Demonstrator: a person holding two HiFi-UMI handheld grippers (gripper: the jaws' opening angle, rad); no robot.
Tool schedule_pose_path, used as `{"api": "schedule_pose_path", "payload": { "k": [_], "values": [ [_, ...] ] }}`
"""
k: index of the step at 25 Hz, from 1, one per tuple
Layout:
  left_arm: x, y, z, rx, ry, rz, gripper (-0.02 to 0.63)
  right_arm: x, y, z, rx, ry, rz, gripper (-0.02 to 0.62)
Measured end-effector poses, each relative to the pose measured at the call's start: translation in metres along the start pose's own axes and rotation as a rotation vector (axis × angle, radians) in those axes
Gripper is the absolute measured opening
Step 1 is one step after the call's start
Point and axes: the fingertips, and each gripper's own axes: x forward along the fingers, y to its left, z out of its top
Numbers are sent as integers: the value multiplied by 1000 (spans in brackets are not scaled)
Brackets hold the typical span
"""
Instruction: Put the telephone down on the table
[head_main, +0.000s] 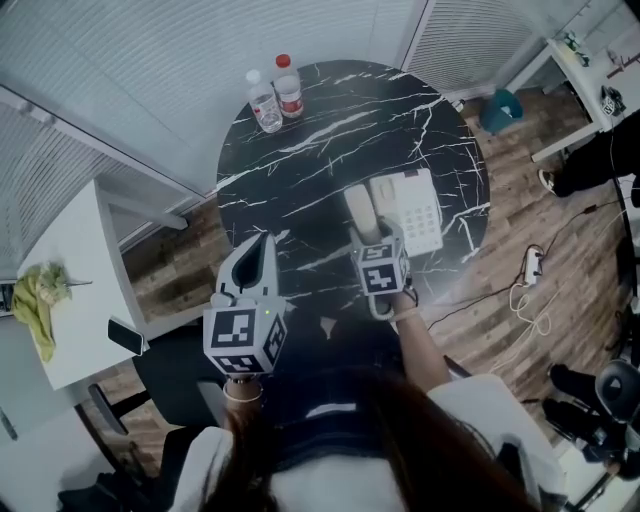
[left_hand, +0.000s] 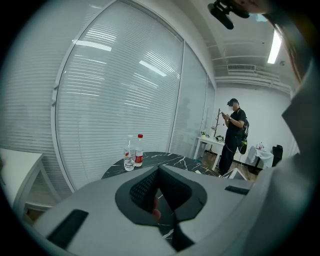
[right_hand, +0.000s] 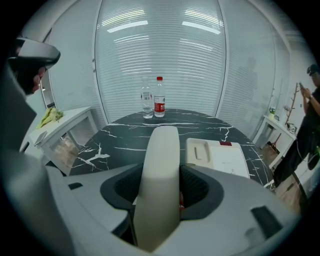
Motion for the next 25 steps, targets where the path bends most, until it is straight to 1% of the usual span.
{"api": "schedule_pose_path", "payload": {
  "k": [12, 25],
  "values": [
    [-17, 29, -9, -22, 6, 46, 0, 13, 40, 1, -41, 18, 52, 223],
    [-32, 51, -15, -37, 10, 86, 0, 22, 70, 0, -71, 35, 91, 224]
  ]
}}
